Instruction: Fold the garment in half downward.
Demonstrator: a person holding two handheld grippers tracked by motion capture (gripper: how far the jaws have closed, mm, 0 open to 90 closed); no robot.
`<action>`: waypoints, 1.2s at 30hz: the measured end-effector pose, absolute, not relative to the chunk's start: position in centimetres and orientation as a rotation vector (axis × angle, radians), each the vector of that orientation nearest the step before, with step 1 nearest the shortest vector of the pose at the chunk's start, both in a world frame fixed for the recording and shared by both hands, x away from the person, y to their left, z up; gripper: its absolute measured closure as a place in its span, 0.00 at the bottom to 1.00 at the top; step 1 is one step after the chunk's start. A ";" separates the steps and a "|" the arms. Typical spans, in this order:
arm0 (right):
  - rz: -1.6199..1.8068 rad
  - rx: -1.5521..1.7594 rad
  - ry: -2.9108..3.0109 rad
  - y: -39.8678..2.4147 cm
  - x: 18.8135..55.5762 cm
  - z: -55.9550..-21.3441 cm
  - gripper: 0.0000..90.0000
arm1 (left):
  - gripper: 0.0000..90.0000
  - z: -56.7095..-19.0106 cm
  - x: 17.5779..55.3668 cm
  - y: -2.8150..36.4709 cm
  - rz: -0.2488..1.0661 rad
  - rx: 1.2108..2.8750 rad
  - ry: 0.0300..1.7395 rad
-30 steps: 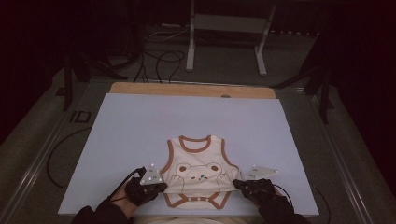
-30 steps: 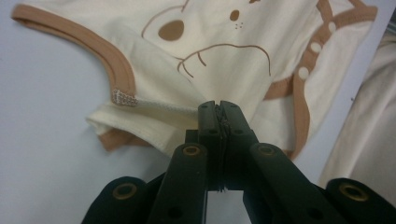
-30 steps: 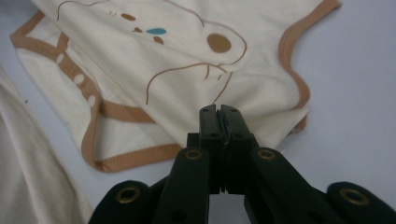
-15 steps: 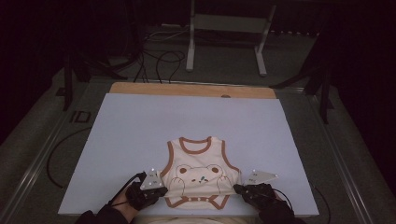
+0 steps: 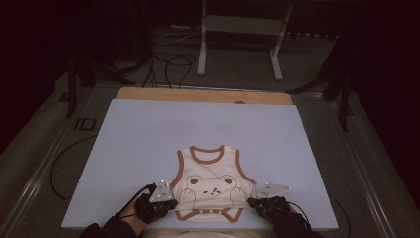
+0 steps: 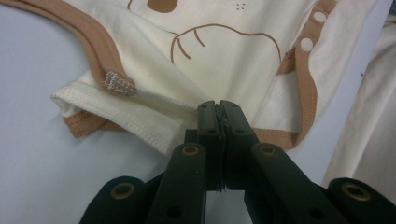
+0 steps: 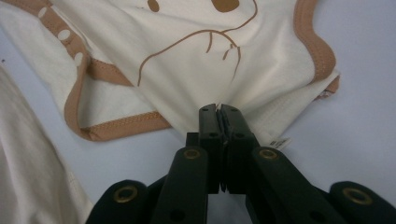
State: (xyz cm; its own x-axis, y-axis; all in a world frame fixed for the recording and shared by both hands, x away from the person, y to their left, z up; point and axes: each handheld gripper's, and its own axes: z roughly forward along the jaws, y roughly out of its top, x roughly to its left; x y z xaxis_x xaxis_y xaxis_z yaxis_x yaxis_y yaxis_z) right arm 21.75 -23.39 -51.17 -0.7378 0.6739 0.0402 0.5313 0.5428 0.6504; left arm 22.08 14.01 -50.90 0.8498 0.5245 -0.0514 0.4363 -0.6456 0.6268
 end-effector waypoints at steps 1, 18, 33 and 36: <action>0.973 1.019 2.566 -23.4 21.8 -51.2 0.98 | 0.98 -50.9 22.1 14.0 0.176 2.369 0.697; 1.046 0.989 2.589 -23.3 21.7 -50.4 0.66 | 0.79 -49.9 22.2 14.1 0.204 2.365 0.719; 1.154 0.979 2.534 -23.2 22.4 -48.5 0.15 | 0.27 -47.1 23.4 15.0 0.163 2.313 0.707; 1.164 0.959 2.519 -23.2 22.6 -48.1 0.15 | 0.19 -46.8 23.5 14.8 0.169 2.317 0.700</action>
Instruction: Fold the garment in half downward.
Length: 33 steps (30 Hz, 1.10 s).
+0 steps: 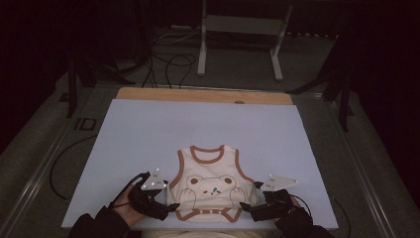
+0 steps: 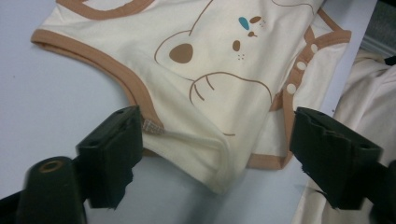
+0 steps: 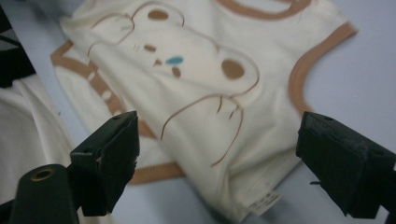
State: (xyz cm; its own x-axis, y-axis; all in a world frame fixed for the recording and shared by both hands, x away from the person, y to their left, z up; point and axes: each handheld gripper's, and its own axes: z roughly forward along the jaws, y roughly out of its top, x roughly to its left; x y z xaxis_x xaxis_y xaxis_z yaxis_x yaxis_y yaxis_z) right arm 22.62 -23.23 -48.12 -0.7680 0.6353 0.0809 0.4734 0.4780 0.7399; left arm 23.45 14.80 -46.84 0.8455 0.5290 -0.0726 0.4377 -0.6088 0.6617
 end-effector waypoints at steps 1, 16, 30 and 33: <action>1.178 0.949 2.501 -23.3 22.9 -47.6 0.14 | 0.16 -46.5 23.6 14.7 0.158 2.314 0.681; 1.178 0.834 2.477 -23.2 25.3 -44.0 0.11 | 0.00 -43.3 26.0 16.0 0.187 2.265 0.613; 1.186 0.735 2.435 -22.2 28.4 -40.7 0.11 | 0.00 -40.8 29.1 17.5 0.200 2.203 0.598; 1.180 0.729 2.430 -22.1 29.2 -40.3 0.11 | 0.02 -40.6 29.7 17.6 0.217 2.192 0.580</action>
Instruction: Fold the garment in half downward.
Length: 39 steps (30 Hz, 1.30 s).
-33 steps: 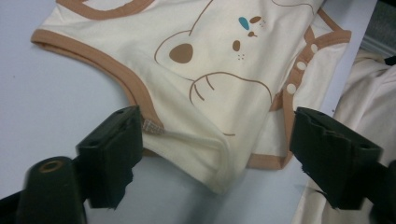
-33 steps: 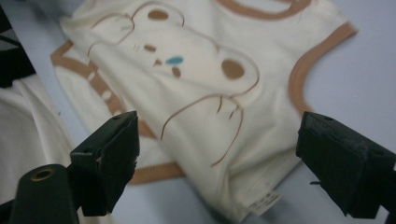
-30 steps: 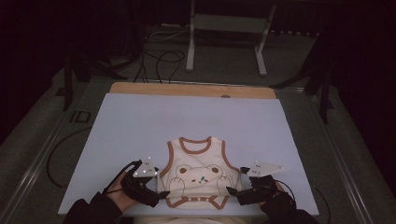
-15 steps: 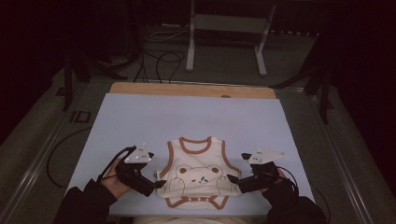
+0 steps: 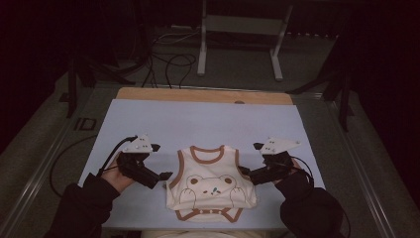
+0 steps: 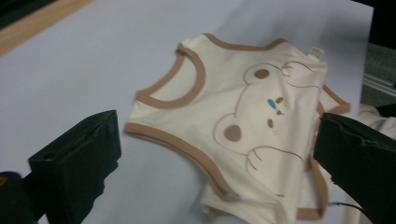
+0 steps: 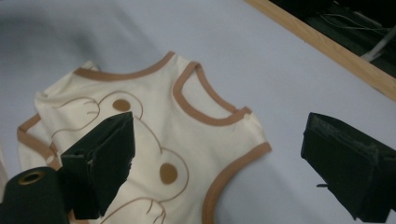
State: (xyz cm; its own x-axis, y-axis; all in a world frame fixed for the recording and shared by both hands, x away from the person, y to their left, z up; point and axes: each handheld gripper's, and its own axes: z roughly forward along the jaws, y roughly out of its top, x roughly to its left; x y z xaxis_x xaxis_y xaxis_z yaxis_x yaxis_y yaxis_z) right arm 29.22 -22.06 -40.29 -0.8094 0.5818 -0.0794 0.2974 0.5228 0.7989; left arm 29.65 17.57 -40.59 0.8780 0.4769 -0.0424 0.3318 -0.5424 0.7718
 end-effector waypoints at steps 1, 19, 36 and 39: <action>1.183 0.730 2.431 -22.0 29.4 -40.2 0.11 | 0.02 -40.6 29.7 17.6 0.217 2.192 0.580; 1.219 0.708 2.514 -20.3 33.1 -40.1 0.11 | 0.00 -40.3 33.0 16.8 0.234 2.216 0.585; 1.253 0.767 2.585 -20.1 37.1 -43.4 0.11 | 0.00 -43.6 36.3 14.6 0.165 2.226 0.561; 1.238 0.789 2.581 -20.2 37.5 -44.0 0.14 | 0.00 -44.1 36.7 14.5 0.162 2.218 0.577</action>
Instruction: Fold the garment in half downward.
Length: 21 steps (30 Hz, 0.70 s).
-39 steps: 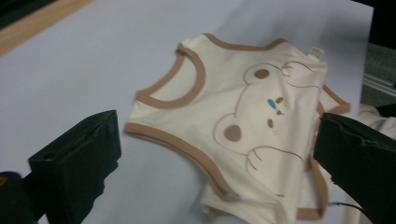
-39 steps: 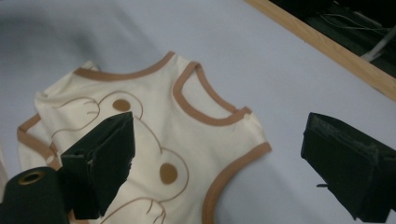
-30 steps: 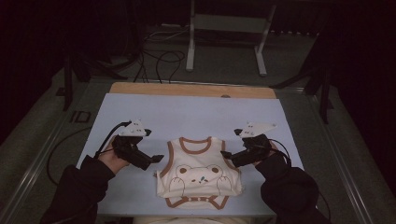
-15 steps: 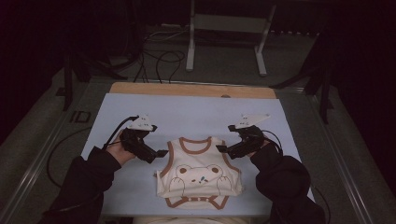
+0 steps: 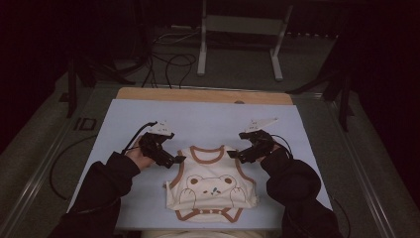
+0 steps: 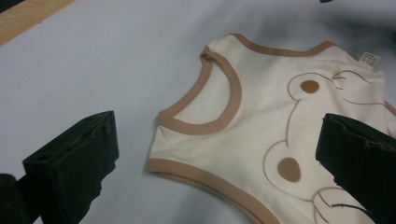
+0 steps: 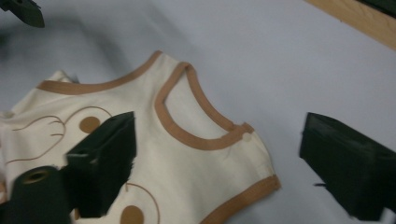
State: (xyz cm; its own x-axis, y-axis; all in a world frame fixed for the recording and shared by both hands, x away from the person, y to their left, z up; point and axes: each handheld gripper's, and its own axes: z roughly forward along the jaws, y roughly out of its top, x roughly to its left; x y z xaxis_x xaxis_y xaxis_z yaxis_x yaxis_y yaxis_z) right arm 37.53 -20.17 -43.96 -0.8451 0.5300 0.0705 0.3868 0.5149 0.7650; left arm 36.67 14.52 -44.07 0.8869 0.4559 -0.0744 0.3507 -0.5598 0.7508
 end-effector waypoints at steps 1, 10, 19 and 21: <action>1.229 0.796 2.581 -20.2 37.7 -44.2 0.14 | 0.00 -44.6 37.1 14.4 0.137 2.209 0.591; 1.195 0.843 2.600 -20.3 39.0 -46.0 0.15 | 0.00 -46.5 38.8 13.7 0.087 2.222 0.633; 1.115 0.921 2.650 -20.2 40.7 -48.7 0.15 | 0.00 -49.1 40.1 12.6 0.077 2.341 0.632; 1.075 0.930 2.651 -20.2 40.8 -49.1 0.16 | 0.01 -49.5 40.4 12.7 0.071 2.357 0.640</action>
State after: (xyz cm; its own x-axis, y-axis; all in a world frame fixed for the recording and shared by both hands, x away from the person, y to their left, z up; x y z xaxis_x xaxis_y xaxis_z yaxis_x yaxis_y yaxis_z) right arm 40.82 -20.21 -49.14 -0.8009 0.5899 0.1028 0.4950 0.5555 0.6682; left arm 40.36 12.65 -49.53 0.8775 0.4646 -0.1189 0.4273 -0.6449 0.6337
